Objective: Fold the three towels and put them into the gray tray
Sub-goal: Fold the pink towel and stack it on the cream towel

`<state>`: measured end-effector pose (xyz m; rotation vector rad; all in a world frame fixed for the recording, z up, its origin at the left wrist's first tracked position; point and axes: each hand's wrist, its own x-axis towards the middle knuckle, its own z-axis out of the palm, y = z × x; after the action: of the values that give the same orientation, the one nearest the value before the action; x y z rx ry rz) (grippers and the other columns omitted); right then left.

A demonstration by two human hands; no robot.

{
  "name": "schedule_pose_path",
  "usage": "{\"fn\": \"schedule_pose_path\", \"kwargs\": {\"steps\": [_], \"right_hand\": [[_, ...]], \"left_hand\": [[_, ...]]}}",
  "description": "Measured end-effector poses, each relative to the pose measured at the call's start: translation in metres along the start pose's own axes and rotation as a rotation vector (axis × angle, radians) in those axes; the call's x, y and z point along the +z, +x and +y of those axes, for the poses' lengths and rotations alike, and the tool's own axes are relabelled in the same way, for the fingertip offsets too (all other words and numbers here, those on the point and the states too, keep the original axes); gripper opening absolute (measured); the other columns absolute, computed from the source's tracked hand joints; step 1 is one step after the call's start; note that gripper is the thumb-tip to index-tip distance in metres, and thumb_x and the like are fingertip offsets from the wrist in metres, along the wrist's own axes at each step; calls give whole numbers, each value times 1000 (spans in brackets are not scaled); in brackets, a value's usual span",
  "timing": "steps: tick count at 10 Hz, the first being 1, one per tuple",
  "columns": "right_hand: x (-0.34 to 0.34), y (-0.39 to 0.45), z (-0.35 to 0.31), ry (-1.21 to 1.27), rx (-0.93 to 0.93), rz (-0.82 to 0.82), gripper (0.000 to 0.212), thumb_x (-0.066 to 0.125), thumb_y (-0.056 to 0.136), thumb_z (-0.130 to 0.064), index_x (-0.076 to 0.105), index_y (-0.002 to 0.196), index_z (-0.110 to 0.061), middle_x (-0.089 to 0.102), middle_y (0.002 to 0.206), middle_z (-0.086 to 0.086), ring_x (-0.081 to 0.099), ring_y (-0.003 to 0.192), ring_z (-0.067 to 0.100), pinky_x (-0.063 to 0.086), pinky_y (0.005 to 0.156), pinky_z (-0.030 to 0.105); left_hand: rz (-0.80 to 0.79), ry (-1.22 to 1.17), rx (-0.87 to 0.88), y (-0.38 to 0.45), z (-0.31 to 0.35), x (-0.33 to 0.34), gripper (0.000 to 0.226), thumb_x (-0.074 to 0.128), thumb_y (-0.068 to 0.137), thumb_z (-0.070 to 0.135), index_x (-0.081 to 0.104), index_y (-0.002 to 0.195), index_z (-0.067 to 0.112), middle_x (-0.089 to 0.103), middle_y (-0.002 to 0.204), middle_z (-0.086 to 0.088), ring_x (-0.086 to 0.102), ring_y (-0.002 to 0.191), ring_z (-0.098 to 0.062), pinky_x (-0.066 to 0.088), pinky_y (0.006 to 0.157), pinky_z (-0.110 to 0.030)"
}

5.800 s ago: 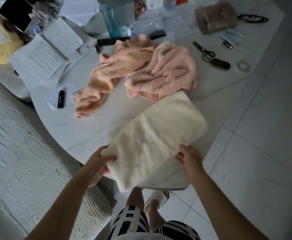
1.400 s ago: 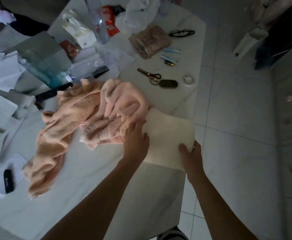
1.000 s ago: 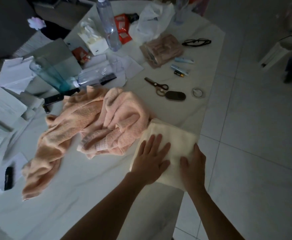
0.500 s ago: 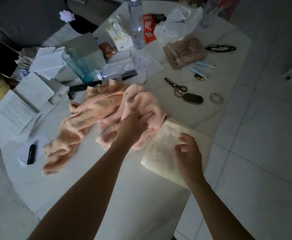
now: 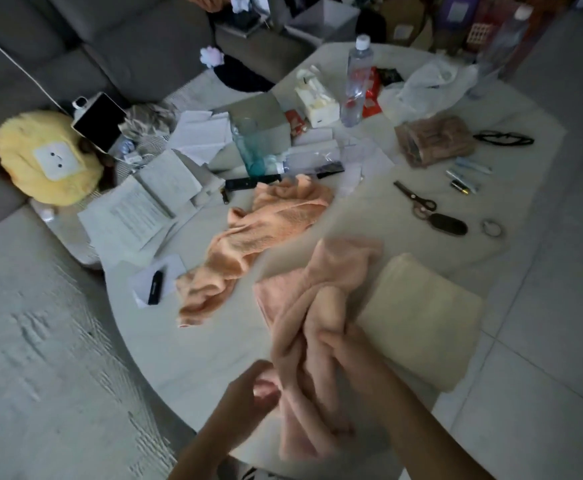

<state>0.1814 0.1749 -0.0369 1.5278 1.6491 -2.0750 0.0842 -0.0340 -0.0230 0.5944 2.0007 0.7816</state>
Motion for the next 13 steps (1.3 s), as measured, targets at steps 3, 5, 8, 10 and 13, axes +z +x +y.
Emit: {"fn": "schedule_pose_path", "kwargs": {"steps": [3, 5, 8, 10, 13], "right_hand": [[-20, -26, 27, -248, -55, 277, 37, 69, 91, -21, 57, 124, -11, 62, 129, 13, 64, 107, 27, 48, 87, 30], [-6, -45, 29, -182, -190, 241, 47, 65, 90, -23, 52, 133, -35, 62, 127, -8, 59, 115, 15, 48, 97, 37], [-6, -46, 60, -600, -38, 259, 22, 60, 87, -30, 62, 72, -14, 68, 80, 12, 64, 69, 21, 45, 57, 34], [29, -36, 37, -672, -238, 307, 54, 50, 83, -63, 51, 52, -18, 60, 61, -2, 59, 60, 14, 42, 57, 35], [58, -19, 15, -772, -411, 190, 33, 37, 88, -65, 55, 100, -40, 63, 99, -14, 65, 94, 16, 52, 78, 38]], "left_hand": [[-24, -670, -390, 82, 30, -5, 62, 83, 80, 23, 51, 130, 6, 71, 108, -15, 72, 85, -26, 61, 73, -40], [22, -675, -122, 57, 36, -26, 30, 76, 77, 29, 62, 78, 3, 58, 76, -11, 50, 70, -23, 40, 63, -33], [-79, -818, 22, 68, 22, -105, 39, 54, 102, 29, 57, 139, 19, 67, 133, -10, 60, 128, -32, 49, 103, -44], [-135, -660, -308, 42, -16, -66, 42, 76, 85, 28, 70, 120, 4, 77, 110, -13, 72, 105, -33, 57, 96, -49], [-249, -827, -142, 18, -45, -89, 57, 74, 89, 26, 54, 142, 22, 66, 135, -10, 63, 124, -32, 47, 108, -54]]}}
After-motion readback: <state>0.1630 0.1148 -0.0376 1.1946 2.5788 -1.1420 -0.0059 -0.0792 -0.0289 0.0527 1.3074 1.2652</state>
